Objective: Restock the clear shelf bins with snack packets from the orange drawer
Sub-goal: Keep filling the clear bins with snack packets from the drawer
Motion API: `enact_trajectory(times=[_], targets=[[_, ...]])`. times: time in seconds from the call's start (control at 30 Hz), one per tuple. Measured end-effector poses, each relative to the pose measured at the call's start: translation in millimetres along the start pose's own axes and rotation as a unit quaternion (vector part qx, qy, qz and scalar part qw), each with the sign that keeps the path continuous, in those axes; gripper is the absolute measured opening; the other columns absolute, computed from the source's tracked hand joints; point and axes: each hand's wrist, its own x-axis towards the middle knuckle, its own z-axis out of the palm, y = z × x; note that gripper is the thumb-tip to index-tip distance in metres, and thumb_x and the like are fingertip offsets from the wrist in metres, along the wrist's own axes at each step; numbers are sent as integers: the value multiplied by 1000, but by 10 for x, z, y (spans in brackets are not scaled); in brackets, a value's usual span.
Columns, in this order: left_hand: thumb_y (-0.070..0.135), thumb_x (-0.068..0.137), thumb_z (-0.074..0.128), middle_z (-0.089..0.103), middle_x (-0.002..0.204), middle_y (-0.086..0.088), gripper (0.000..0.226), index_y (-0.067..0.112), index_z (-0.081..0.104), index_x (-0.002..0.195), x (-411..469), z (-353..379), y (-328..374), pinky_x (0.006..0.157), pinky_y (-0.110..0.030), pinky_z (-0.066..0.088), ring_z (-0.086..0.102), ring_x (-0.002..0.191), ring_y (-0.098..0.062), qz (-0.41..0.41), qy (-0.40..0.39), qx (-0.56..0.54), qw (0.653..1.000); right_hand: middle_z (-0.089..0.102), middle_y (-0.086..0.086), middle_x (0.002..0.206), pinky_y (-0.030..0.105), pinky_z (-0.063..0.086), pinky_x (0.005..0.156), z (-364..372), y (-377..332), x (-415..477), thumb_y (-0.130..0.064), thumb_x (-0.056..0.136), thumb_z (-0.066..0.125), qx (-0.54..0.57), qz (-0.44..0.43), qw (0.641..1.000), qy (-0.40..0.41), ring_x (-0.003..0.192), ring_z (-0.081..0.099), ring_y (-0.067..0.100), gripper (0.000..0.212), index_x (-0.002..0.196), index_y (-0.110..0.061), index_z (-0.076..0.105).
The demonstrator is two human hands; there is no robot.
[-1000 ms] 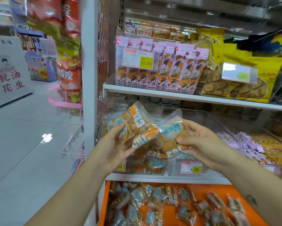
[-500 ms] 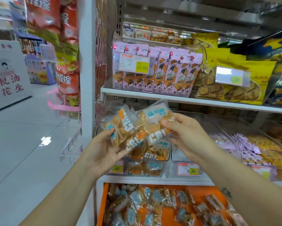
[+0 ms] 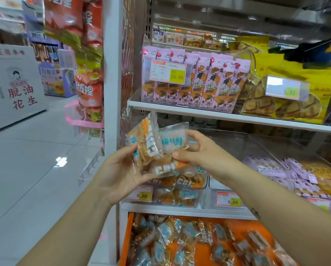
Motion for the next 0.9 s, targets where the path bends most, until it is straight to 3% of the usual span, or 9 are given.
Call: enact_trajectory(times=[0.13, 0.27, 0.37, 0.43, 0.47, 0.57, 0.7, 0.8, 0.9], targets=[[19, 96, 49, 42, 143, -26, 45, 0, 49, 136, -34, -69, 194, 112, -60, 23, 38, 134, -40, 18, -36, -23, 999, 61, -1, 115, 45, 53, 89, 108, -176, 137, -29, 67, 80, -105, -89, 990, -9, 95, 67, 19, 77, 131, -34, 38], [25, 70, 71, 58, 130, -20, 54, 8, 64, 121, -85, -111, 297, 99, -61, 40, 55, 121, -37, 87, 47, 39, 994, 61, -2, 109, 44, 54, 83, 302, -311, 349, -28, 71, 78, -208, -162, 965, 12, 81, 63, 14, 69, 128, -34, 39], [26, 65, 76, 69, 109, -10, 46, 12, 68, 109, -114, -105, 355, 92, -47, 52, 65, 102, -27, 138, 100, 42, 984, 62, -6, 98, 36, 54, 78, 391, -312, 511, -26, 72, 80, -198, -158, 967, 11, 81, 61, 12, 52, 112, -26, 48], [23, 77, 64, 72, 90, -3, 20, 15, 73, 92, -163, -115, 416, 72, -34, 59, 69, 81, -17, 159, 148, 91, 972, 61, -8, 98, 27, 52, 75, 464, -218, 591, -26, 71, 81, -157, -129, 979, 20, 87, 62, 11, 51, 109, -25, 48], [20, 84, 54, 72, 85, 0, 21, 17, 75, 83, -181, -138, 439, 74, -35, 58, 69, 77, -14, 168, 171, 132, 962, 61, -10, 98, 24, 51, 73, 524, -146, 619, -27, 71, 81, -147, -117, 982, 21, 89, 62, 10, 51, 109, -25, 47], [16, 94, 46, 69, 82, 1, 26, 17, 70, 84, -232, -150, 471, 87, -40, 47, 67, 71, -10, 136, 230, 230, 936, 62, -9, 103, 35, 47, 88, 700, 132, 687, -49, 65, 76, -250, -97, 963, 41, 104, 57, 17, 58, 111, -33, 44], [19, 95, 51, 69, 86, 0, 12, 13, 60, 91, -275, -348, 471, 92, -42, 42, 65, 78, -15, 49, 273, 320, 906, 55, -2, 108, 46, 12, 116, 765, 245, 643, -57, 73, 67, -405, -88, 907, 71, 123, 38, 22, 59, 120, -30, 43], [21, 97, 50, 73, 88, 0, 14, 17, 61, 91, -267, -404, 415, 91, -40, 45, 66, 89, -19, 2, 270, 353, 896, 44, -6, 93, 46, -7, 118, 738, 229, 626, -54, 78, 63, -467, -108, 874, 82, 125, 35, 19, 57, 124, -25, 44], [22, 98, 48, 72, 100, -7, 16, 13, 60, 104, -222, -410, 297, 85, -37, 47, 66, 93, -20, -51, 259, 360, 895, 46, -6, 92, 50, -8, 117, 747, 271, 663, -49, 80, 61, -501, -114, 853, 91, 125, 35, 21, 53, 122, -22, 45]])
